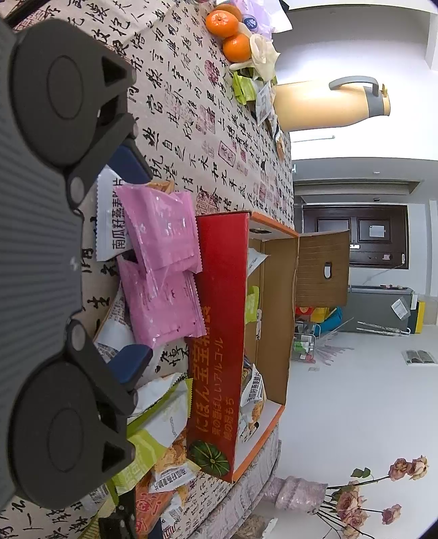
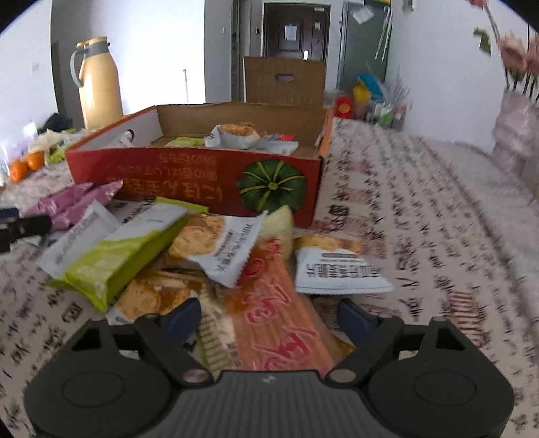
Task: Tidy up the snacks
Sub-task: 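Grasp the long orange-and-yellow stick-snack packet with the right gripper and lift it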
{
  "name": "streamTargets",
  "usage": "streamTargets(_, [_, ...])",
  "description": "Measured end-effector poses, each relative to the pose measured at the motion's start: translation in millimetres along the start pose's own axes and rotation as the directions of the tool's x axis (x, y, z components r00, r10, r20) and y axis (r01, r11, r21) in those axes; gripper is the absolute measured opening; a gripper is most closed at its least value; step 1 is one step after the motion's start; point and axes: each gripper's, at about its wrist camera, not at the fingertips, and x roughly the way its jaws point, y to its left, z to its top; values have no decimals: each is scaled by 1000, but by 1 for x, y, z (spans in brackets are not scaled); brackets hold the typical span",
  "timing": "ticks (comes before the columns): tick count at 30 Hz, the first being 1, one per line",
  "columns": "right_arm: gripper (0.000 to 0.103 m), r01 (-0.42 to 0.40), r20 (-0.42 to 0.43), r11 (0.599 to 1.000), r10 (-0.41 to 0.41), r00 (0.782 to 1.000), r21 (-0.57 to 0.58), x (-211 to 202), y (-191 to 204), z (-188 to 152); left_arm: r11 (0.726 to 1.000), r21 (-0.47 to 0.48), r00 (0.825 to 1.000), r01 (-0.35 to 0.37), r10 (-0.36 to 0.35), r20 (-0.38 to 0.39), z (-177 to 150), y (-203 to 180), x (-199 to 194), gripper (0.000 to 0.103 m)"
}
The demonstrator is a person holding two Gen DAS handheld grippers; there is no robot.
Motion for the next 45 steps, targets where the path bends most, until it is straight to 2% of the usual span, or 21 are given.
streamTargets(5, [88,-1,10,1000,1,1000,13,2,1,-1,1000,-4,1000,8,-8,-1,0,1,0,103])
streamTargets(8, [82,0,20,1000,0,1000,19,-1,2,-3,1000,-9,1000,11,-11,0,0,2,-1,103])
streamTargets(10, [68,-1,30,1000,1,1000,16,-5,4,-5,1000,-12,1000,13,-13,1,0,2,-1,103])
streamTargets(14, [52,31,59,1000,-31,998,-2,-14,12,-12,1000,-19,1000,14,-14,3,1,3,-1,103])
streamTargets(15, [46,44,66,999,-44,997,-3,-16,13,-13,1000,-21,1000,14,-14,3,1,4,-1,103])
streamTargets(20, [35,93,101,995,-91,991,-18,-24,20,-19,1000,-25,1000,14,-14,4,0,4,-2,103])
streamTargets(21, [30,109,114,994,-106,988,-21,-26,22,-19,1000,-27,1000,13,-13,5,0,4,-2,103])
streamTargets(25, [21,121,145,993,-121,982,7,-33,21,-19,999,-32,1000,12,-12,5,0,5,-3,103])
streamTargets(29, [20,133,187,990,-137,973,34,-41,21,-20,999,-32,1000,12,-11,5,0,5,-2,103])
streamTargets(31, [13,139,207,989,-145,967,46,-44,20,-18,999,-34,1000,12,-12,6,0,5,-3,103])
streamTargets(45, [13,160,313,983,-182,932,95,-67,17,-7,999,-39,1000,3,-4,-12,2,7,-2,103])
